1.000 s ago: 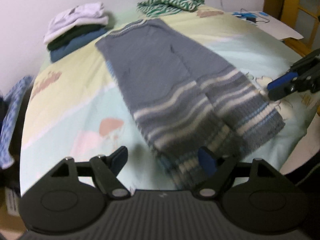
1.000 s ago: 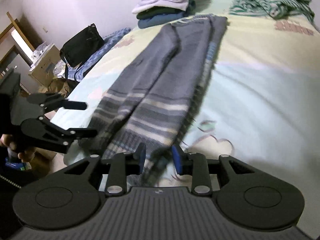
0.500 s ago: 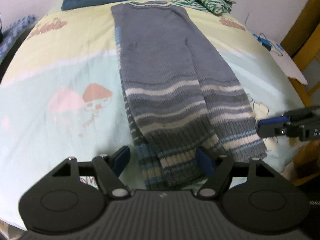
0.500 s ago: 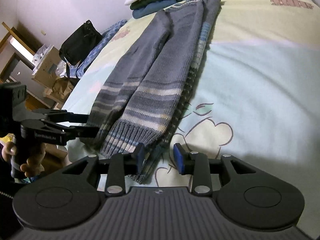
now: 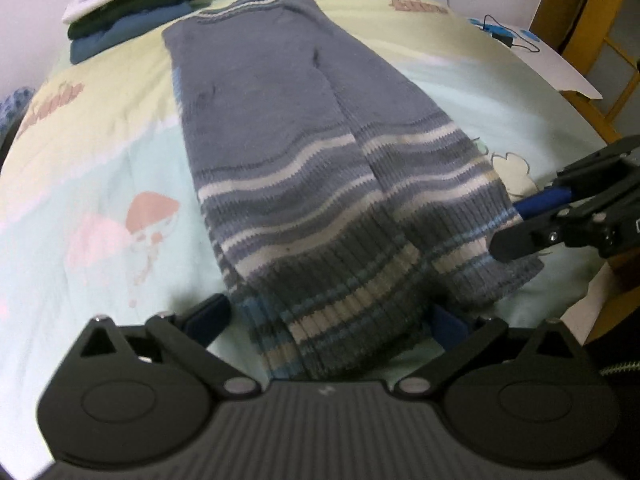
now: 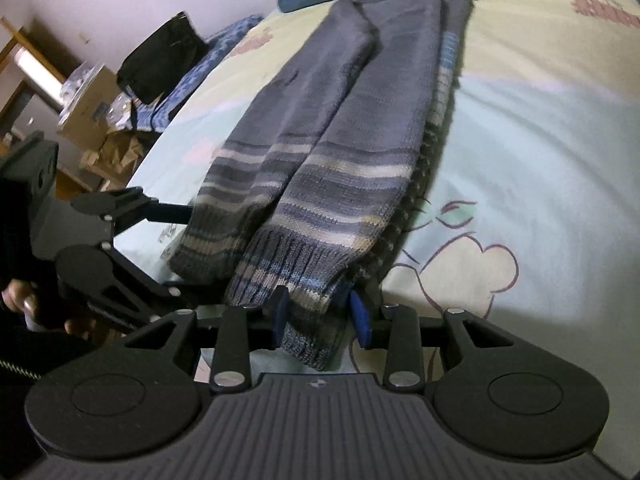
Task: Fold clothes
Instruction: 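Grasp the striped hem with the right gripper while the left gripper grasps it too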
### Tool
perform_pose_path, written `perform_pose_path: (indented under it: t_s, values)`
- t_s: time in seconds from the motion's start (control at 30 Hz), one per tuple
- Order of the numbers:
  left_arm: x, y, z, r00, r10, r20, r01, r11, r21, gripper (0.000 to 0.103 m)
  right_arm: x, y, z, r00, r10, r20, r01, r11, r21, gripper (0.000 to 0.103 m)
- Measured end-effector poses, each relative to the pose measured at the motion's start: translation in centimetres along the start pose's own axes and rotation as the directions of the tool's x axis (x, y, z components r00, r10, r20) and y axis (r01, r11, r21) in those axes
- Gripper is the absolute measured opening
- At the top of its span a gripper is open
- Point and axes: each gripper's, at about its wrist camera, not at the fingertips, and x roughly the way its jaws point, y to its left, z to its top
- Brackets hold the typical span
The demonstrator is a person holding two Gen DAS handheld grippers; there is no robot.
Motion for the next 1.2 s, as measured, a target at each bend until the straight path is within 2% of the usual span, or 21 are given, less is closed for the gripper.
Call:
perform_pose_path:
  t_s: [0.13,0.2,0.33,0.47,0.87,0.9,1.07,1.13,1.2]
  values:
    - [-0.3,1.1,-0.4,0.998,-0.052,0.031,0.053,0.998,-0.018,0.102,-0.1,-0.4,0.1,1.0,0.006,-0.012,-0.005,0.998,0.059,0.036]
    - [-0.5,2.0,-0.5,0.995,-0.09,0.048,0.093,0.994,-0.06,0.102,-0.1,-0.2,0.1,1.0,0.001,-0.019,0.0,0.998,0.059,0.036]
    - [-0.9,4.0,-0.6,0.981,-0.172,0.086,0.185,0.967,-0.176,0.102,-0.1,0.5,0.1,1.0,-0.015,-0.02,0.015,0.999,0.035,0.041]
    - [-1.1,5.1,-0.4,0.97,-0.226,0.085,0.241,0.935,-0.261,0.102,0.0,0.8,0.0,1.0,-0.014,-0.012,0.014,0.999,0.04,0.045]
    - [-1.4,6.7,0.3,0.955,-0.282,0.091,0.293,0.854,-0.431,0.102,-0.2,0.3,-0.3,1.0,0.015,0.01,-0.015,0.997,0.072,0.045]
    - [-1.4,6.7,0.4,0.956,-0.28,0.088,0.29,0.852,-0.437,0.102,-0.2,0.4,-0.3,1.0,0.013,0.009,-0.014,0.998,0.063,0.045]
    - [-0.9,5.0,1.3,0.976,-0.213,0.041,0.213,0.904,-0.372,0.102,0.0,0.9,-0.2,1.0,0.002,0.002,-0.002,1.0,0.019,0.043]
    - [-0.9,4.3,1.3,0.979,-0.202,0.039,0.202,0.914,-0.353,0.102,0.0,0.6,-0.2,1.0,-0.002,0.005,0.002,1.0,0.026,0.037]
    - [-0.9,4.1,1.1,0.976,-0.214,0.048,0.217,0.911,-0.35,0.101,-0.1,0.0,-0.2,1.0,0.002,0.009,-0.003,0.998,0.056,0.029]
